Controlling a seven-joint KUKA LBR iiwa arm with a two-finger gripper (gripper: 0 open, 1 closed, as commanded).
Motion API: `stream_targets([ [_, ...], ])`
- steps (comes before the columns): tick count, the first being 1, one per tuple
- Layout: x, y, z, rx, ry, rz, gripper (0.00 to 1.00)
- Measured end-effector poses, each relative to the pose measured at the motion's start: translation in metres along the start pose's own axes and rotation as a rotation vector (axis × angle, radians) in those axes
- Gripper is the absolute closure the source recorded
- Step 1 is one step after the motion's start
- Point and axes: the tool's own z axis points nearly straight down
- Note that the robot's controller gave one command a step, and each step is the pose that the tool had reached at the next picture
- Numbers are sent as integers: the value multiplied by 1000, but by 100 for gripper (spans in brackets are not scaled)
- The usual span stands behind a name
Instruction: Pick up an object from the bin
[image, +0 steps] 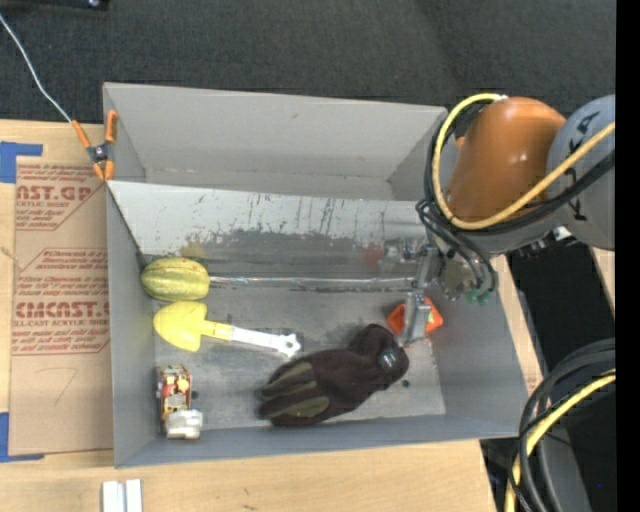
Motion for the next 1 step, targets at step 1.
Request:
stream_targets([
  [1,-2,0,-4,1,-8,-1,0],
])
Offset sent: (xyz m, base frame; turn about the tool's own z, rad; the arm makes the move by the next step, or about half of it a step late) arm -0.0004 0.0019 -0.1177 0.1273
